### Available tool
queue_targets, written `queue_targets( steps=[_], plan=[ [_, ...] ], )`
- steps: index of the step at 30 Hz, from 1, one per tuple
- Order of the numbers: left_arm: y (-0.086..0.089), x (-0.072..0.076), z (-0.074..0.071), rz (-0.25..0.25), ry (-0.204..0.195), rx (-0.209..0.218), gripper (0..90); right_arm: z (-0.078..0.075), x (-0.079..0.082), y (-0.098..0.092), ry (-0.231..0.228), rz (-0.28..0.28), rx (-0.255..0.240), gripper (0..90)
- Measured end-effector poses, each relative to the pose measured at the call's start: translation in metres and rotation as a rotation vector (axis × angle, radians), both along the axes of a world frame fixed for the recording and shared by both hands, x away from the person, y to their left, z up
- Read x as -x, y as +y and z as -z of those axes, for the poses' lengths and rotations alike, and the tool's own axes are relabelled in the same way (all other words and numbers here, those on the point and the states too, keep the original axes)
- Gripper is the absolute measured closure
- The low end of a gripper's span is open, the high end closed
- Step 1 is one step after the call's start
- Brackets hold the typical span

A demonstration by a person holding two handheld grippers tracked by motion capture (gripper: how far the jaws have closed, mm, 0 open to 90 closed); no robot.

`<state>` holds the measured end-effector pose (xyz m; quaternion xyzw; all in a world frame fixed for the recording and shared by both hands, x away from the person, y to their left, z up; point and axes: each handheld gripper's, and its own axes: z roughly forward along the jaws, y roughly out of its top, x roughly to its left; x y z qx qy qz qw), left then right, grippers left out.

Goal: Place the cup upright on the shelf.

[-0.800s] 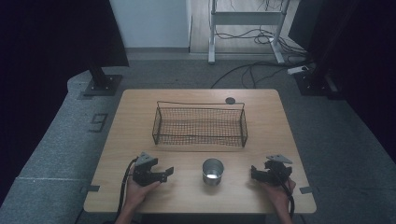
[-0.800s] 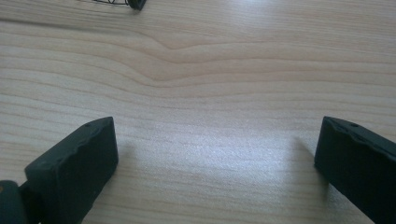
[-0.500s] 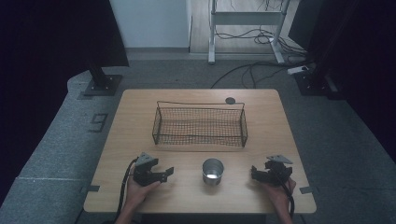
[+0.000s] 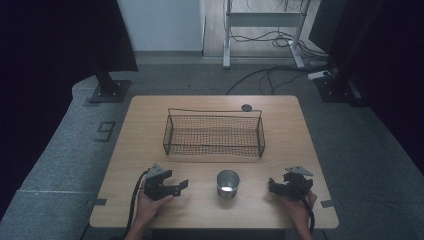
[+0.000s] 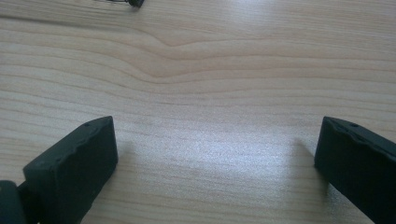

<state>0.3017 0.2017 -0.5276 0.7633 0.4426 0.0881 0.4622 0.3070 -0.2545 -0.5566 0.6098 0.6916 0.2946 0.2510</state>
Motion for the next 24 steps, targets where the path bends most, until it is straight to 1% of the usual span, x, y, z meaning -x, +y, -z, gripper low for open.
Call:
queue_targets(
  steps=[1,2,4,5,7,15,20,22,24],
  plan=[
    [0.000,0.001,-0.002,0.024,0.000,0.016,14.8,0.000,0.000,0.000,0.000,0.000,0.000,0.0],
    [-0.002,0.002,-0.004,0.035,-0.006,0.020,14.8,0.000,0.000,0.000,0.000,0.000,0.000,0.0],
    [-0.006,0.005,-0.010,0.056,-0.033,0.010,14.8,0.000,0.000,0.000,0.000,0.000,0.000,0.0],
    [-0.007,0.006,-0.012,0.065,-0.041,0.012,14.8,0.000,0.000,0.000,0.000,0.000,0.000,0.0],
    [-0.008,0.007,-0.016,0.071,-0.052,0.018,14.7,0.000,0.000,0.000,0.002,0.007,0.001,0.0],
    [-0.009,0.009,-0.022,0.070,-0.066,0.025,14.7,0.000,0.000,0.000,0.001,0.014,0.000,0.0],
    [-0.019,0.015,-0.029,0.096,-0.091,0.013,14.6,0.000,-0.001,0.000,0.001,0.016,0.000,0.0],
    [-0.024,0.017,-0.032,0.104,-0.102,0.002,14.6,0.000,0.000,0.000,0.001,0.016,0.000,0.0],
    [-0.029,0.019,-0.033,0.120,-0.104,-0.006,14.5,0.000,0.000,0.000,0.001,0.017,0.000,0.0]
  ],
)
